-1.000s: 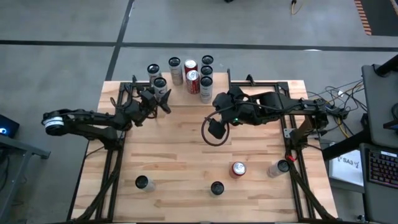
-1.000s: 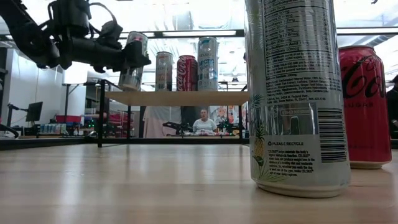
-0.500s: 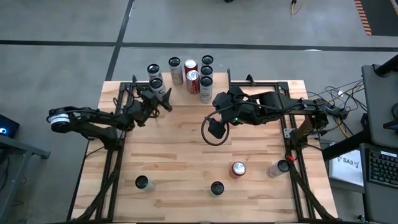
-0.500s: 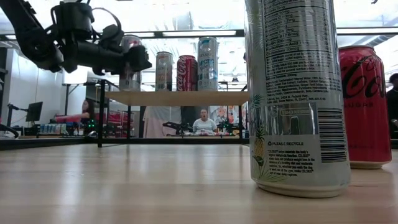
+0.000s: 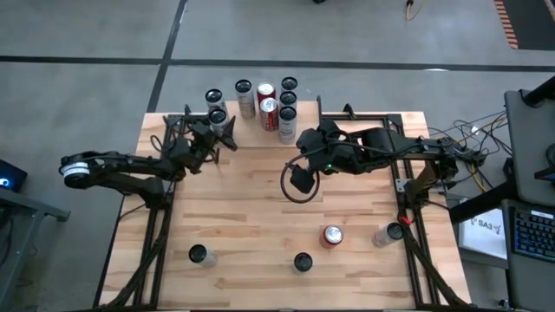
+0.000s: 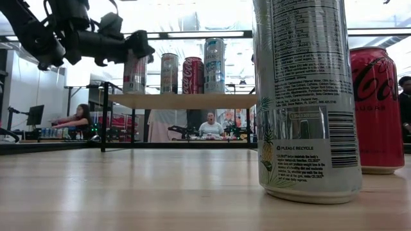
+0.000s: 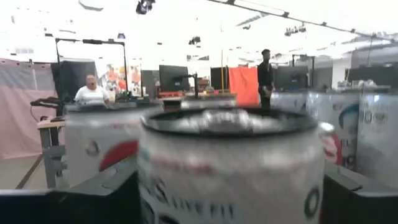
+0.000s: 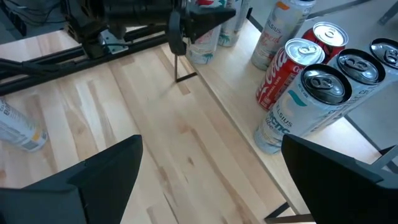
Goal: Place canned beverage on shelf
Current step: Put the white soda can aligned with the other white soda can on the shelf
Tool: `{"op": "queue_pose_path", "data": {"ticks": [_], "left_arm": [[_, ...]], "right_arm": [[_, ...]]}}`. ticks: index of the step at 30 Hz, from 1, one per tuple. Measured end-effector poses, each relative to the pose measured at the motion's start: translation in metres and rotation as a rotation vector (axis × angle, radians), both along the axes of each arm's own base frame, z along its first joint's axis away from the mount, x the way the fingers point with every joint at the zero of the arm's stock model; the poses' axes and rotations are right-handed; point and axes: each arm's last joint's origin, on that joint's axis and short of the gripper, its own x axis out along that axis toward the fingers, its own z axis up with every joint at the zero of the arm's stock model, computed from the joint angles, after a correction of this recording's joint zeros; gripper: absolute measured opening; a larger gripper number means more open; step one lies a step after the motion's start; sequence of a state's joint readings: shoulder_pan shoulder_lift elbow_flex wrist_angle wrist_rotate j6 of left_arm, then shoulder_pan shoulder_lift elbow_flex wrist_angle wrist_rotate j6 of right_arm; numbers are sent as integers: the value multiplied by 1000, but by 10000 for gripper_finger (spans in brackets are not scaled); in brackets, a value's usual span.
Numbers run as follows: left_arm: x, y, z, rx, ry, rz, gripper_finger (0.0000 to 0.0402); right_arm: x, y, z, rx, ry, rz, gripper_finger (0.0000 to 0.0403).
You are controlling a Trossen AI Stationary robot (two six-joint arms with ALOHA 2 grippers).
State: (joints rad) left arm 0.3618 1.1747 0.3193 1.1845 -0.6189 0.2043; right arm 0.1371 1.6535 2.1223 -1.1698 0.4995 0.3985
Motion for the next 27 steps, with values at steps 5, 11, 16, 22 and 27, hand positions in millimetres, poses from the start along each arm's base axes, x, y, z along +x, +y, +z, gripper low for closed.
{"op": "queue_pose_path", "data": {"ticks": [5, 11, 16, 22, 27], "left_arm": [[-6, -4, 11, 23, -50, -21, 283], [-10, -18, 23, 57, -101, -92, 283], [-13, -33, 39, 105, -85, -52, 283], [-9, -48, 67, 130, 47, 12, 284], [1, -57, 87, 96, 198, -22, 284]], "right_arm": [[0, 0, 0, -4, 3, 5, 374], [0, 0, 0, -7, 5, 7, 374], [0, 0, 0, -11, 7, 10, 374], [0, 0, 0, -12, 8, 11, 374], [0, 0, 0, -17, 15, 17, 374]]}}
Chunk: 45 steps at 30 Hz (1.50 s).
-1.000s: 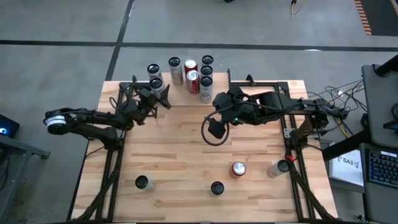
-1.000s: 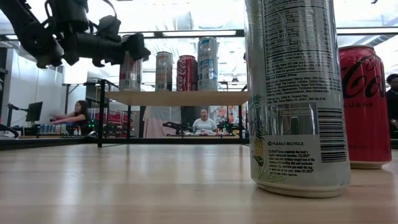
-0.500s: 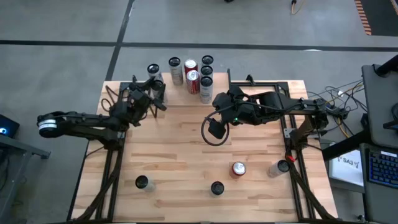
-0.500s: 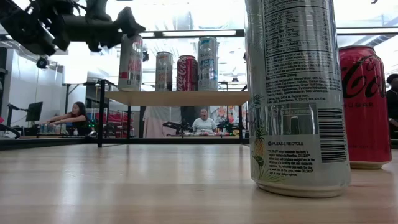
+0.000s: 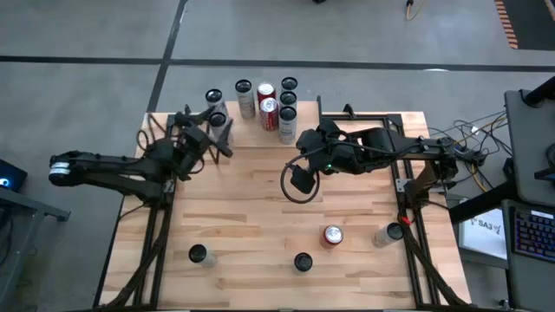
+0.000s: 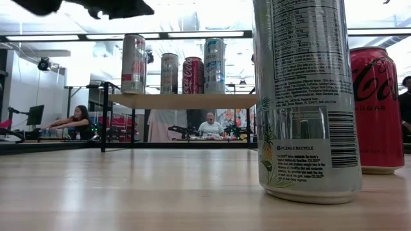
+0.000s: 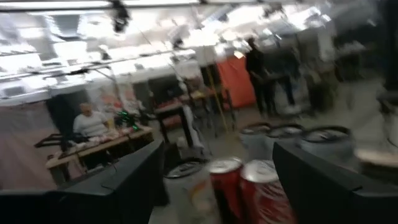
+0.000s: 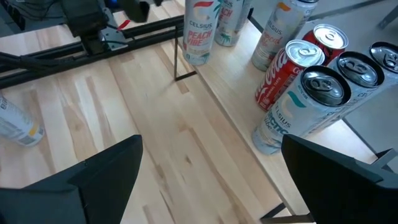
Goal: Place canned beverage on shelf
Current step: Put the white soda can aligned with the other white soda can on the shelf
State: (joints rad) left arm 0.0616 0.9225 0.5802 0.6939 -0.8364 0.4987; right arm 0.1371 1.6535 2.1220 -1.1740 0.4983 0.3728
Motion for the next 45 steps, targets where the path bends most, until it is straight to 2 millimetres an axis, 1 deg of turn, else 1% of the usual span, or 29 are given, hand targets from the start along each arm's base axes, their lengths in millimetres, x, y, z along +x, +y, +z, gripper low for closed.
{"op": "queue_pose_path", "data": {"ticks": [3, 6, 8, 10, 12, 15, 19, 20, 21, 26, 30, 35, 39, 45], "left_arm": [[4, -9, 12, -23, 95, -50, 284], [5, -21, 20, -68, 249, -117, 278], [2, -29, 22, -140, 359, -164, 268], [-4, -34, 18, -249, 459, -184, 248], [-9, -34, 6, -356, 543, -144, 215], [-12, -32, -12, -423, 614, -73, 147], [-5, -26, -23, -421, 588, -29, 44], [-3, -23, -25, -419, 577, -21, 23], [-2, -20, -26, -420, 559, -12, 12], [-2, -5, -28, -438, 529, 59, 16], [-4, 1, -27, -447, 519, 92, 2], [-8, 2, -26, -457, 513, 100, 1], [-16, 1, -24, -478, 504, 108, 0], [-27, 0, -13, -502, 456, 109, 0]], "right_arm": [[0, 0, 0, -3, 3, 4, 374], [0, 0, 0, -5, 10, 8, 374], [-1, 0, -1, -3, 22, 13, 374], [-3, 0, -2, -5, 41, 14, 374], [-4, 0, -3, -8, 60, 14, 374], [-5, 0, -4, -19, 72, 24, 374], [-5, 0, -3, -25, 75, 29, 374], [-5, 0, -3, -29, 77, 33, 374], [-5, 0, -3, -31, 78, 35, 374], [-6, -1, -4, -33, 87, 36, 374], [-6, -1, -4, -33, 91, 36, 374], [-6, -1, -4, -33, 94, 36, 374], [-6, -1, -4, -33, 94, 35, 374], [-7, -1, -5, -34, 105, 35, 374]]}}
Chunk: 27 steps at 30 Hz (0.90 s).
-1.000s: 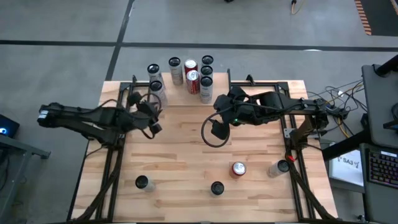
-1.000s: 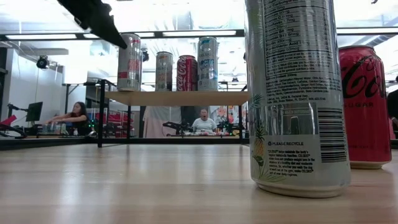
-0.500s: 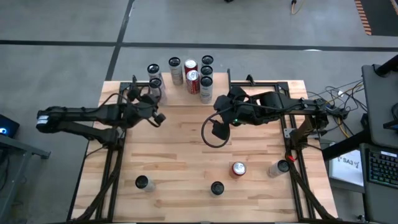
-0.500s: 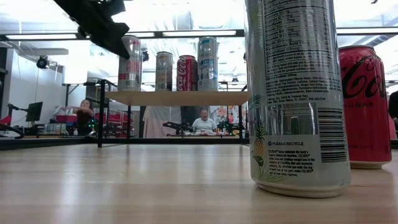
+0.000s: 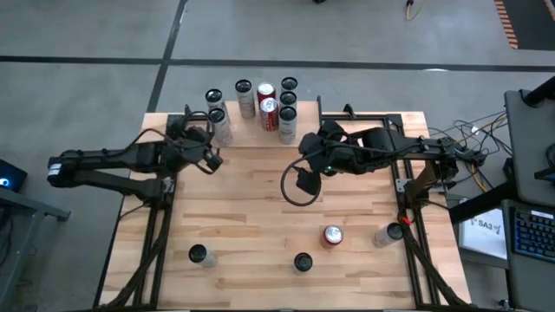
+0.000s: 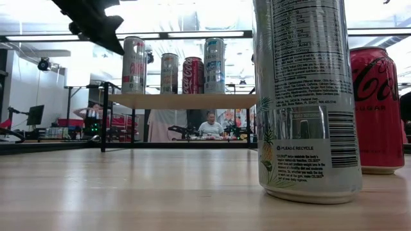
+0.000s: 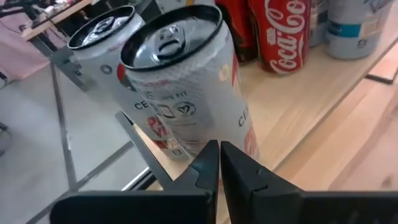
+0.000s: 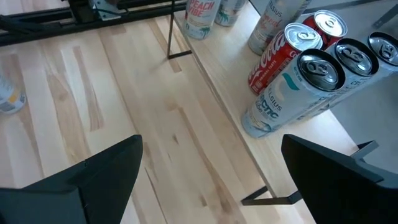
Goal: Place canned beverage on shelf
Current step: Put the white soda can aligned with the other white soda can on the shelf
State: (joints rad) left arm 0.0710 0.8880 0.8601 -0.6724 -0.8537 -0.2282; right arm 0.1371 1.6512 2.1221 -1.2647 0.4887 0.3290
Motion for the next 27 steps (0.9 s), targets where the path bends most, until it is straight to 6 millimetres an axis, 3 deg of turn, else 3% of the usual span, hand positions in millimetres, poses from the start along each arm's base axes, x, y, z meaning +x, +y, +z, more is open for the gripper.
{"op": "queue_pose_path", "data": {"ticks": [5, 11, 18, 27], "left_arm": [[0, -7, 11, -113, -73, -176, 0], [21, -13, 10, -135, -189, -382, 0], [40, -6, 1, -23, -163, -203, 0], [34, -3, -7, 19, -63, -76, 0]], "right_arm": [[-2, 2, -3, 79, 33, 46, 374], [-1, 4, -3, 125, 33, 60, 374], [-1, 4, -4, 118, 40, 68, 374], [-1, 4, -5, 112, 52, 73, 374]]}}
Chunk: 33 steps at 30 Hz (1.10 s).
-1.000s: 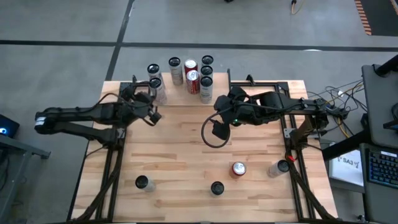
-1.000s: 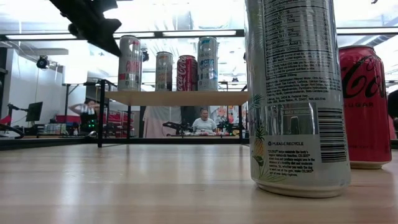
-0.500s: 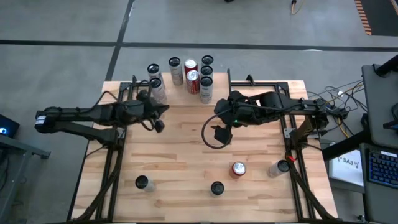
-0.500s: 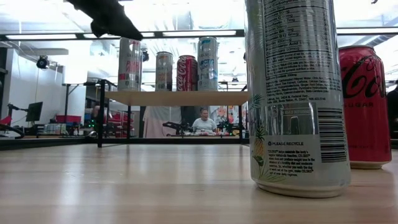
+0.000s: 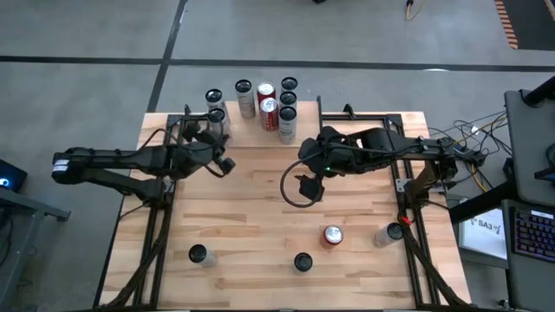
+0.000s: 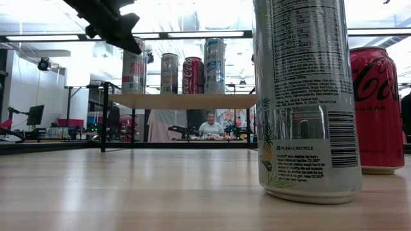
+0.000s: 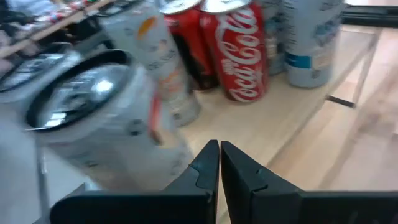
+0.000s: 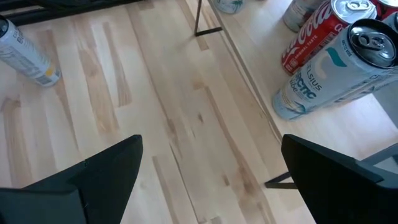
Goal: Place canned beverage on shelf
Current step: Put the white soda can aligned with the other white soda can on the shelf
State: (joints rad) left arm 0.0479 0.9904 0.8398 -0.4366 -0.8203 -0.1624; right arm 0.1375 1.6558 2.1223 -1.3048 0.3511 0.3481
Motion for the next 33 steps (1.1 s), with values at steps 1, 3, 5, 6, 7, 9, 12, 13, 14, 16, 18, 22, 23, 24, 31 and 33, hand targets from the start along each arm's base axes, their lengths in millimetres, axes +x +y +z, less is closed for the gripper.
{"op": "queue_pose_path", "data": {"ticks": [1, 3, 5, 6, 7, 9, 12, 13, 14, 16, 18, 22, 23, 24, 31, 33], "left_arm": [[-1, 0, 1, 6, -3, 12, 0], [-2, 1, 1, 17, -1, 29, 0], [-3, 1, 1, 18, -2, 31, 0], [-3, 1, 2, 18, -4, 33, 0], [-4, 1, 2, 19, -6, 34, 0], [-4, 1, 2, 28, -9, 54, 0], [-5, 2, 2, 50, -4, 91, 0], [-6, 2, 2, 52, -2, 95, 0], [-6, 2, 2, 55, -1, 99, 0], [-6, 2, 2, 57, 2, 103, 0], [-6, 2, 3, 58, 1, 104, 0], [-8, 0, 5, 4, -10, 3, 0], [-8, -1, 5, -26, -18, -45, 0], [-7, -2, 5, -48, -21, -86, 0], [-5, 0, 5, 14, -8, -10, 0], [-4, -4, 7, -12, -44, -56, 0]], "right_arm": [[0, 0, 0, 0, 0, 0, 374], [0, 0, 0, 0, 0, 1, 374], [0, 0, 0, 0, 1, 0, 374], [0, 0, 0, 0, 0, 0, 374], [0, 0, 0, 0, 0, 0, 374], [0, 0, 0, 0, 1, 0, 374], [0, 0, 0, 0, 1, 0, 374], [0, 0, 0, 0, 0, 1, 374], [0, 0, 0, 0, 1, 1, 374], [0, 0, 0, 0, 0, 0, 374], [0, 0, 0, 0, 0, 0, 374], [0, 0, 0, 0, 1, 1, 374], [0, 0, 0, 0, 1, 0, 374], [0, 0, 0, 0, 1, 1, 374], [-1, 3, -2, 95, 28, 83, 374], [2, 9, -6, 213, 57, 178, 374]]}}
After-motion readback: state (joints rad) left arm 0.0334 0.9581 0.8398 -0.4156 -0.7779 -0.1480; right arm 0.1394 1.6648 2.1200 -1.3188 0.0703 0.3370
